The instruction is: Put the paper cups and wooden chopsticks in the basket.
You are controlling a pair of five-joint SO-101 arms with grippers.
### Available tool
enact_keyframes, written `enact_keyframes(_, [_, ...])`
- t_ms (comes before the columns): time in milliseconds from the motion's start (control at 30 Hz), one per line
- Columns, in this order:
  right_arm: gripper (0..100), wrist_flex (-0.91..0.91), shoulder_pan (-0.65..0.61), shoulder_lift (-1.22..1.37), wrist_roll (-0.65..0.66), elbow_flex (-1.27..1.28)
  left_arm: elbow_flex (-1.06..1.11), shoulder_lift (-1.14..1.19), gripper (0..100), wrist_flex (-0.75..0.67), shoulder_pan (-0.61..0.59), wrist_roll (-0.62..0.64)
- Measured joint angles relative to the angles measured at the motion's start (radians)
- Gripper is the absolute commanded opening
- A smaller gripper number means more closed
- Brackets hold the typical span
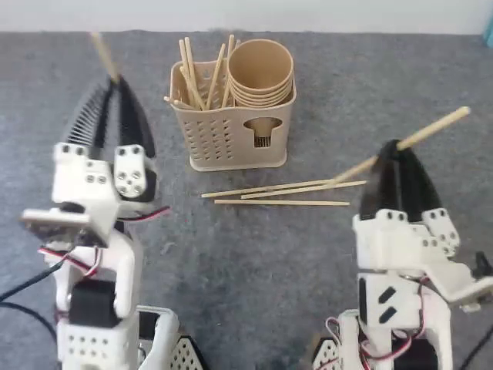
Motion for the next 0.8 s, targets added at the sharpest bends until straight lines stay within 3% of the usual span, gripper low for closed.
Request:
enact_keyframes(133, [0.7, -0.043, -0.101, 0.0, -0.005, 0.0, 0.008, 0.063, 1, -0.219, -0.015, 0.009])
enact_keyframes(333, [0.8, -0.167, -0.16, 0.012, -0.005, 0.002, -0.107, 0.345, 1, -0.368, -0.018, 0.083])
enact_keyframes(567, [0.8, -0.479, -0.203, 0.313, 0.066, 0.012, -0.394, 0.703, 1, -0.394, -0.023, 0.203])
enact_keyframes(800, [0.8, -0.525, -0.198, 0.453, 0.008, 0.012, -0.48, 0.899, 1, -0.396, -0.025, 0.207])
